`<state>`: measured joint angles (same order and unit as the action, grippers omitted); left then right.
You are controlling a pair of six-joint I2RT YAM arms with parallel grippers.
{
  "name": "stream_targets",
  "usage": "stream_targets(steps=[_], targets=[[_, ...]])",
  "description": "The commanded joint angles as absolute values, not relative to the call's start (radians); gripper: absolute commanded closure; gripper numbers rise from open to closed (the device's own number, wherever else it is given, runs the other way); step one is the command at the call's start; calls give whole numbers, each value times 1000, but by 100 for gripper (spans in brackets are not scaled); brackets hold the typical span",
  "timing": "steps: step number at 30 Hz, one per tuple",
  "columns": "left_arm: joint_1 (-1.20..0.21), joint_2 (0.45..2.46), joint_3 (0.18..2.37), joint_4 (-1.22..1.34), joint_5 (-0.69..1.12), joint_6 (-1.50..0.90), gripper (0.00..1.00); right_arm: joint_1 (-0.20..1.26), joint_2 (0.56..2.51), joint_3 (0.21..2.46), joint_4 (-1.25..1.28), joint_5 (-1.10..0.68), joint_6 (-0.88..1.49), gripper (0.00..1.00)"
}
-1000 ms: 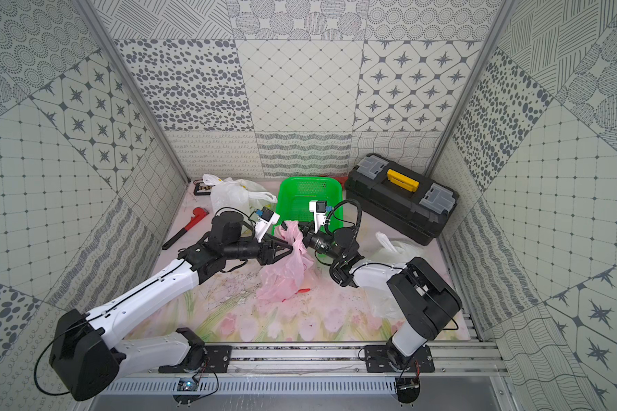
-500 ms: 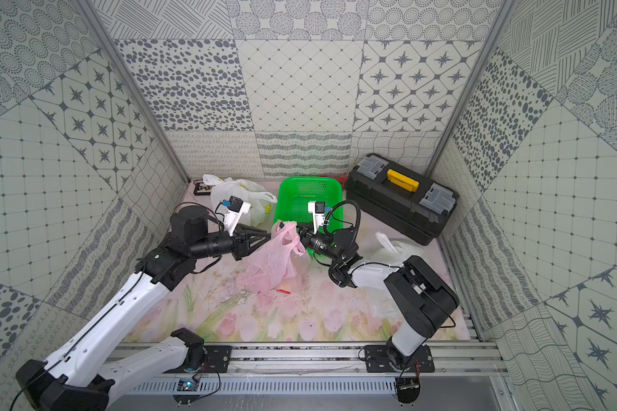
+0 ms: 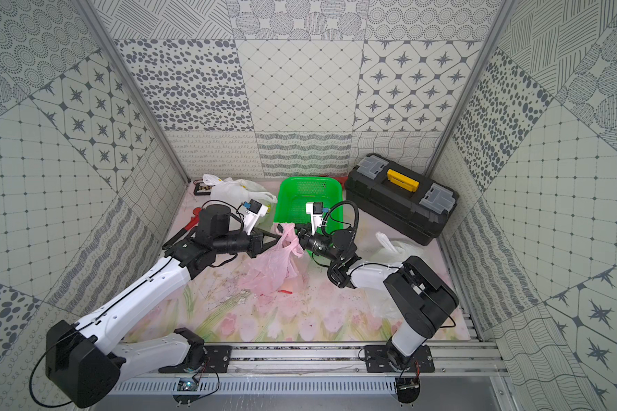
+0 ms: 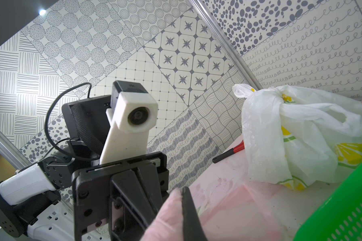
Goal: Place the pears into plastic bags & tie knots
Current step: Tie the plastic bag at the center of the board.
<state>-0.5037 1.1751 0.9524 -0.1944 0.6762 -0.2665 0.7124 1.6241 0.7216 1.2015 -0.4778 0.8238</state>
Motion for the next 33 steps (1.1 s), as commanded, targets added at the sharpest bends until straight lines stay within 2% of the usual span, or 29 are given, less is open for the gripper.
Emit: stream_targets(steps=[1, 2, 3, 7, 9, 13, 21, 33], targets=[[-550, 1203, 949, -83, 671, -292, 92, 719, 1633, 750, 1284, -471, 839, 100], [-557, 1205, 953, -100, 659, -283, 85, 719, 1634, 747, 1284, -470, 839, 100], [-562, 1205, 958, -125, 639, -270, 83, 719, 1634, 747, 1284, -470, 841, 100], [-562, 1174, 995, -258, 464, -195, 81, 719, 1632, 744, 1280, -473, 842, 100], [-561, 1148, 1015, -298, 365, -165, 68, 719, 1632, 744, 1275, -476, 843, 100], [-572, 1116, 1048, -339, 238, -114, 59, 719, 1637, 747, 1274, -480, 849, 100], [-597, 1116, 1078, -366, 176, -38, 59, 724, 1644, 758, 1268, -486, 857, 100], [-605, 1139, 1068, -365, 337, -81, 62, 726, 1646, 761, 1258, -485, 859, 100]])
